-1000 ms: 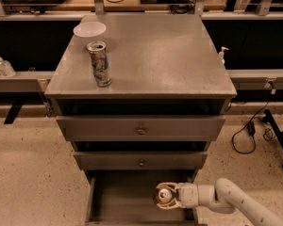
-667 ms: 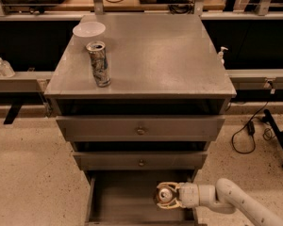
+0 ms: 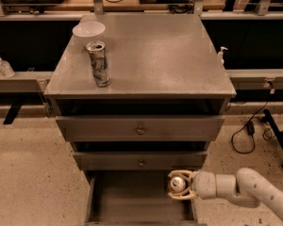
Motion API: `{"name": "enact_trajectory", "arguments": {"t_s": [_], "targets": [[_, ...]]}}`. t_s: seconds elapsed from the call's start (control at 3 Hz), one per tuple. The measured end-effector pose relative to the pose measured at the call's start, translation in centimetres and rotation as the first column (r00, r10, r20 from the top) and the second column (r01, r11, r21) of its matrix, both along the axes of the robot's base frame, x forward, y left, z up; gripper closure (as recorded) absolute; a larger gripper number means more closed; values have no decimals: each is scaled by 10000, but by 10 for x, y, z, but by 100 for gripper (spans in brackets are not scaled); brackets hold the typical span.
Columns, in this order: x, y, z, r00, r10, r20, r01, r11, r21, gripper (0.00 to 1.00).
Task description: Pick orange can from bottom drawer and place on counter
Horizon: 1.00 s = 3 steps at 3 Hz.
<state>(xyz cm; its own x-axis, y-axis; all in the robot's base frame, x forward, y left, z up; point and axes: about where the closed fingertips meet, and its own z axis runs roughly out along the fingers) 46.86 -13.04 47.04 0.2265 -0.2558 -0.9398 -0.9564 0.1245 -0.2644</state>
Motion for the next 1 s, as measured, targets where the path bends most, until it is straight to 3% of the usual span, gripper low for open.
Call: {"name": "enact_trajectory", "arguments": {"t_s": [0.33, 1.0], "targets": [[-5, -3, 89, 9987, 419, 281, -417, 9991, -60, 100], [-8, 0, 120, 9881, 1326, 782, -1304, 9909, -325, 100]]}}
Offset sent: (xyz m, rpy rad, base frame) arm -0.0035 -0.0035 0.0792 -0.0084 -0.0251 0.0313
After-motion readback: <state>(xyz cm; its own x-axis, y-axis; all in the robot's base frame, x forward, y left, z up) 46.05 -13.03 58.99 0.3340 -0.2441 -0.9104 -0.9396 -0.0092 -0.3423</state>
